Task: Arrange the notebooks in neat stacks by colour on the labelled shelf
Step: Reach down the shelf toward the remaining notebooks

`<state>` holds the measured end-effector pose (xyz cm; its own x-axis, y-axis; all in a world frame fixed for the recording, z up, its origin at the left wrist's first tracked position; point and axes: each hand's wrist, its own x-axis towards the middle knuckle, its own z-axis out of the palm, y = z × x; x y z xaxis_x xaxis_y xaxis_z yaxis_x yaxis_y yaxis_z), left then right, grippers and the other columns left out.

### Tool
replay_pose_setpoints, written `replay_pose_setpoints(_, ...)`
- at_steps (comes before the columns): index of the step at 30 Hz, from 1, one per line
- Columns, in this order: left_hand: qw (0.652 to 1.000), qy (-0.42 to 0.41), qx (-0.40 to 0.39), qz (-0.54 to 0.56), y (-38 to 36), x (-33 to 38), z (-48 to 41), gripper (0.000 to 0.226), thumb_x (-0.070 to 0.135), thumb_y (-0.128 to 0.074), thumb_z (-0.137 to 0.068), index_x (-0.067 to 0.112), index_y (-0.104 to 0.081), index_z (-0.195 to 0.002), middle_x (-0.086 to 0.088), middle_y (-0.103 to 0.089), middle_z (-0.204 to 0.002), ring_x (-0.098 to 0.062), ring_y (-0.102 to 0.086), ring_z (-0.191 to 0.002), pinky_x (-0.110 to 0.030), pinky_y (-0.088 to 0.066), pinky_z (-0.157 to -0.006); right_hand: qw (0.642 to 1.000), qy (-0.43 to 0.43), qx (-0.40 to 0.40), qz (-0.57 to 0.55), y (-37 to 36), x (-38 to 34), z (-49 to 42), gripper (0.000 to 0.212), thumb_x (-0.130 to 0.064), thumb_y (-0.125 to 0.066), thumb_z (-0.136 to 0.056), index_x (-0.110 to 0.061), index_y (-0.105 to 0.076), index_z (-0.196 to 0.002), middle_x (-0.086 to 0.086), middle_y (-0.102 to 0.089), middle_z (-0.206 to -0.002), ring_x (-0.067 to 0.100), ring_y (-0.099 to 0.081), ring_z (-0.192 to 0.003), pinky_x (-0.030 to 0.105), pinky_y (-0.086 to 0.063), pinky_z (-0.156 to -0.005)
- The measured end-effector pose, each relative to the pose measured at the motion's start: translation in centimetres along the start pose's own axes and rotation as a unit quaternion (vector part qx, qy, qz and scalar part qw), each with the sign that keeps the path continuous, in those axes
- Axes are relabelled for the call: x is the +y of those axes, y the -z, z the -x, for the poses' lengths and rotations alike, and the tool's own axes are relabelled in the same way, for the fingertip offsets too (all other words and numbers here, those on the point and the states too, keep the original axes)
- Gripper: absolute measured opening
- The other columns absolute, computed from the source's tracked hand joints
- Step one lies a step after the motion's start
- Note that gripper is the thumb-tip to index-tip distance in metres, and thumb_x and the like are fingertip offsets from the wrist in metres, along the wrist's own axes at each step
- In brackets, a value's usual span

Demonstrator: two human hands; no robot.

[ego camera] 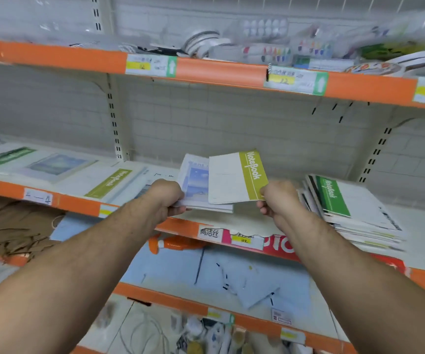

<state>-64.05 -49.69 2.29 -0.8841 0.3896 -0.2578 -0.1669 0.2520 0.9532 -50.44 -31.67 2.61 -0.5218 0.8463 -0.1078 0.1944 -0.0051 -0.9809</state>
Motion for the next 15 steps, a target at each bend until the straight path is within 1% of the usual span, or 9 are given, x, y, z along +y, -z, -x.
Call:
replay_pose_setpoints(2, 1.000, 0.010, 0.022, -0.001, 4.2, -1.0, -0.2, 0.011, -0.003, -0.048, -0.096, 0.004, -0.054, -0.089, -0.011, -0.055, -0.082, -0.022, -0.056, -0.056, -0.021, -0.049, -0.038, 1.000, -0.002, -0.017, 0.004, -3.9, -0.2, 1.6, 0.021, 0.000, -0.040, -0.094, -0.003, -0.059, -0.102, 0.010, -0.057, -0.066, 0.016, -0.048, -0.040, 0.022, -0.037, -0.040)
replay_pose_setpoints(4, 0.999, 0.023, 0.040, 0.003, 8.6, -2.2, -0.4, 0.005, -0.002, -0.050, -0.096, 0.003, -0.052, -0.097, -0.012, -0.055, -0.086, -0.022, -0.055, -0.057, -0.023, -0.052, -0.041, 0.999, -0.008, -0.037, 0.012, -8.0, -0.3, 3.3, 0.022, 0.001, -0.040, -0.093, -0.002, -0.061, -0.098, 0.011, -0.057, -0.060, 0.019, -0.047, -0.041, 0.023, -0.036, -0.040)
replay_pose_setpoints(5, 0.998, 0.029, 0.049, 0.007, 10.8, -2.7, -0.5, 0.006, -0.001, -0.050, -0.096, 0.003, -0.051, -0.101, -0.013, -0.056, -0.088, -0.023, -0.056, -0.058, -0.025, -0.055, -0.046, 0.999, -0.010, -0.046, 0.019, -10.1, -0.3, 4.2, 0.022, 0.001, -0.040, -0.093, -0.002, -0.061, -0.097, 0.011, -0.057, -0.058, 0.019, -0.046, -0.041, 0.022, -0.036, -0.040)
replay_pose_setpoints(7, 0.997, 0.037, 0.067, 0.017, 15.1, -3.9, -0.7, 0.008, -0.002, -0.049, -0.096, 0.004, -0.049, -0.102, -0.012, -0.057, -0.087, -0.025, -0.058, -0.060, -0.031, -0.058, -0.060, 0.997, -0.011, -0.063, 0.031, -14.2, -0.2, 5.9, 0.021, 0.001, -0.040, -0.093, -0.003, -0.061, -0.093, 0.011, -0.056, -0.055, 0.020, -0.046, -0.040, 0.022, -0.036, -0.039)
replay_pose_setpoints(8, 0.996, 0.038, 0.076, 0.022, 17.2, -4.4, -0.7, 0.009, -0.003, -0.048, -0.096, 0.004, -0.050, -0.102, -0.011, -0.056, -0.085, -0.024, -0.059, -0.060, -0.031, -0.058, -0.062, 0.997, -0.009, -0.072, 0.035, -16.2, -0.2, 6.7, 0.021, 0.001, -0.040, -0.093, -0.003, -0.060, -0.091, 0.011, -0.056, -0.053, 0.020, -0.045, -0.040, 0.022, -0.035, -0.039)
replay_pose_setpoints(11, 0.994, 0.039, 0.101, 0.033, 22.8, -5.7, -0.3, 0.010, -0.004, -0.047, -0.097, 0.005, -0.051, -0.099, -0.006, -0.052, -0.086, -0.022, -0.058, -0.063, -0.024, -0.054, -0.048, 0.994, 0.001, -0.103, 0.040, -21.8, -0.1, 9.0, 0.023, 0.002, -0.039, -0.091, -0.002, -0.062, -0.090, 0.007, -0.055, -0.044, 0.021, -0.045, -0.041, 0.024, -0.035, -0.041)
replay_pose_setpoints(13, 0.992, 0.040, 0.112, 0.043, 26.1, -6.5, -0.2, 0.012, -0.003, -0.047, -0.098, 0.004, -0.052, -0.106, -0.006, -0.052, -0.088, -0.021, -0.057, -0.064, -0.022, -0.053, -0.045, 0.991, 0.000, -0.126, 0.049, -25.0, -0.3, 10.3, 0.026, 0.001, -0.038, -0.092, -0.003, -0.064, -0.090, 0.007, -0.054, -0.044, 0.019, -0.044, -0.036, 0.022, -0.034, -0.039)
replay_pose_setpoints(15, 0.990, 0.041, 0.121, 0.051, 28.9, -7.2, -0.2, 0.013, -0.002, -0.048, -0.098, 0.003, -0.053, -0.108, -0.007, -0.055, -0.088, -0.021, -0.058, -0.064, -0.022, -0.053, -0.045, 0.988, -0.003, -0.148, 0.052, -27.7, -0.5, 11.5, 0.027, 0.000, -0.037, -0.093, -0.003, -0.064, -0.094, 0.010, -0.054, -0.049, 0.016, -0.043, -0.032, 0.020, -0.034, -0.038)
